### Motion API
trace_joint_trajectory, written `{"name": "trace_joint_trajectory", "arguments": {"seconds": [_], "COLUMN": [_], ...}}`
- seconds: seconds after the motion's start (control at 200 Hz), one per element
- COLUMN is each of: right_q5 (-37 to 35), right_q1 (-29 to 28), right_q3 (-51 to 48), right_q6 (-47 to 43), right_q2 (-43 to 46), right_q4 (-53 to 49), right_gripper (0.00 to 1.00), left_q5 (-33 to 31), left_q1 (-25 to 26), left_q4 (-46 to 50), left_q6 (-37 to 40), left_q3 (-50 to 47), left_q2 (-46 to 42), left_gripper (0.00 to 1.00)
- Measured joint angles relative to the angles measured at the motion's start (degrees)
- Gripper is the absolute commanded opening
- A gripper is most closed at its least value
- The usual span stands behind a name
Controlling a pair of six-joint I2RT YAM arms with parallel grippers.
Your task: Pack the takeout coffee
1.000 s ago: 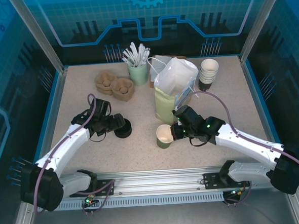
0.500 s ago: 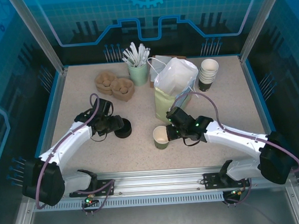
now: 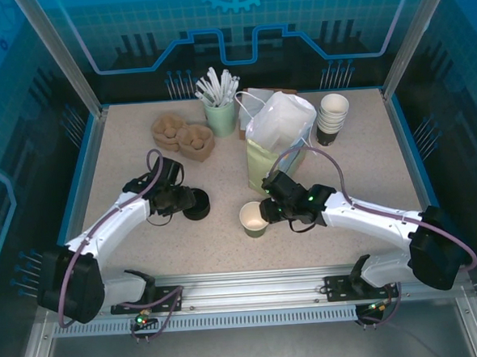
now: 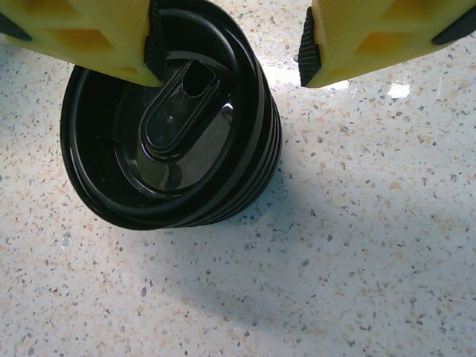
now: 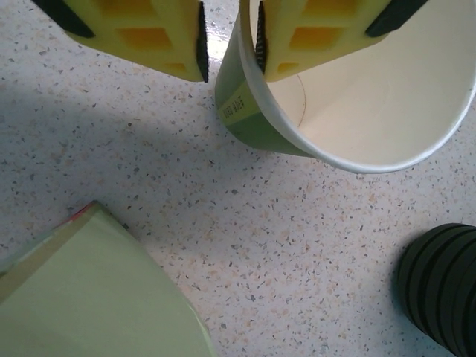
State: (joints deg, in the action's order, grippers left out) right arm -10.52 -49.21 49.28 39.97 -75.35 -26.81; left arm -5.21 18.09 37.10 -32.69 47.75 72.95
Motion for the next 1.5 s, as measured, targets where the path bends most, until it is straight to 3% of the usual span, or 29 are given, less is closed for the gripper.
{"name": "trace_joint_trajectory", "arguments": {"seconds": [0.275, 0.42, 0.755, 1.501], "right_q5": [-1.1, -1.6, -0.9, 3.5], "right_q1": [0.0, 0.0, 2.6, 6.5], "right_q3": [1.6, 2.9, 4.1, 4.3], "right_q6": [0.3, 0.3, -0.6, -1.4], "right_q2": [1.4, 2.9, 8.7, 12.3], "right_q4": [-2.5, -4.8, -7.4, -7.0], "right_gripper": [0.46, 0.47, 0.48, 0.43], "left_q5": [-0.8, -1.1, -2.5, -4.5], "left_q1": [0.8, 1.2, 1.8, 2.7], "left_q4": [0.1, 0.1, 0.2, -0.5], "left_q6": [0.0, 0.0, 0.0, -1.9], "left_q3": [0.1, 0.5, 0.7, -0.7], "left_q2": [1.3, 1.7, 2.2, 2.3], "left_gripper": [0.41, 0.4, 0.38, 0.18]}}
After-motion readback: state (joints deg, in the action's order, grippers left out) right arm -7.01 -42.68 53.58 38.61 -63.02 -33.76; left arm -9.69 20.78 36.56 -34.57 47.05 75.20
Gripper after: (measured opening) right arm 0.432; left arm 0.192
